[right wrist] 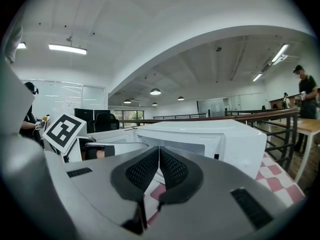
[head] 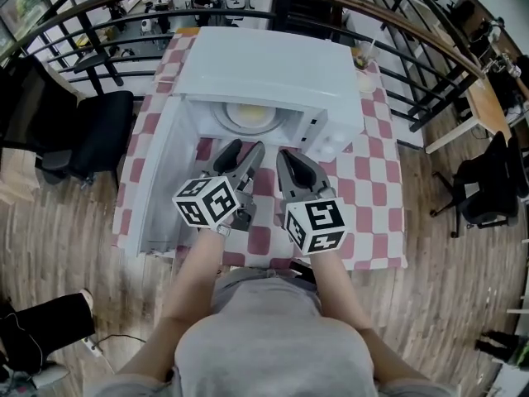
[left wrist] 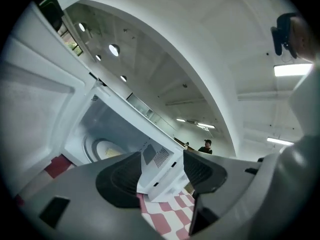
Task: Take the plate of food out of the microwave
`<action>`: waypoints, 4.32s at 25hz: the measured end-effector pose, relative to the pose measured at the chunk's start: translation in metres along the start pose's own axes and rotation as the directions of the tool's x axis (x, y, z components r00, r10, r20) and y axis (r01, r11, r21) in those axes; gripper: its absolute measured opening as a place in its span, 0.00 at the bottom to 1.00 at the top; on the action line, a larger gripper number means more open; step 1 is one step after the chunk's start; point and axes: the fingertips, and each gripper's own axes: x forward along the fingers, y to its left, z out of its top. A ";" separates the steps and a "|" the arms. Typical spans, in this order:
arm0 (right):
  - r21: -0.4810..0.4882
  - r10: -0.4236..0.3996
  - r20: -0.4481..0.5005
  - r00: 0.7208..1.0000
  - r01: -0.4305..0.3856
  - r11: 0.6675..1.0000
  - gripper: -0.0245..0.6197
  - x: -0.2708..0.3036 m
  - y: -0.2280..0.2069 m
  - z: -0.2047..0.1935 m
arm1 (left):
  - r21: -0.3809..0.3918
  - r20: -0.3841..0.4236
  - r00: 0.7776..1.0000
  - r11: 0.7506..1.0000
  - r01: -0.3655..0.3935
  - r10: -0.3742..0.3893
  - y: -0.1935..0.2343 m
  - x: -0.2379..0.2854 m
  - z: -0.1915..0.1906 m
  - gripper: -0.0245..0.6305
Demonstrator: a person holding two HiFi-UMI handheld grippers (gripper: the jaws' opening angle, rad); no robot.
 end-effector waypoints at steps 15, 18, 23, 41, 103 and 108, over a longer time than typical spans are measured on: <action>0.004 0.057 -0.080 0.995 -0.057 0.998 0.08 0.029 -0.023 -0.033 | -0.374 -0.001 0.997 0.925 -0.067 0.072 0.054 0.041 -0.031 0.44; 0.007 0.060 -0.088 0.994 -0.060 0.998 0.08 0.034 -0.026 -0.037 | -0.444 -0.014 0.994 0.890 -0.100 0.105 0.071 0.051 -0.042 0.44; 0.007 0.071 -0.096 0.993 -0.071 0.997 0.08 0.041 -0.028 -0.042 | -0.566 -0.029 0.984 0.809 -0.159 0.173 0.096 0.060 -0.060 0.44; 0.046 0.110 -0.147 0.983 -0.105 0.993 0.08 0.064 -0.033 -0.067 | -0.711 -0.082 0.952 0.652 -0.263 0.295 0.149 0.081 -0.089 0.46; 0.060 0.080 -0.174 0.982 -0.071 0.996 0.08 0.059 -0.043 -0.078 | -0.791 -0.252 0.813 0.373 -0.485 0.525 0.178 0.077 -0.111 0.39; 0.060 0.077 -0.172 0.982 -0.067 0.996 0.08 0.057 -0.043 -0.076 | -0.793 -0.239 0.820 0.383 -0.474 0.520 0.174 0.076 -0.108 0.32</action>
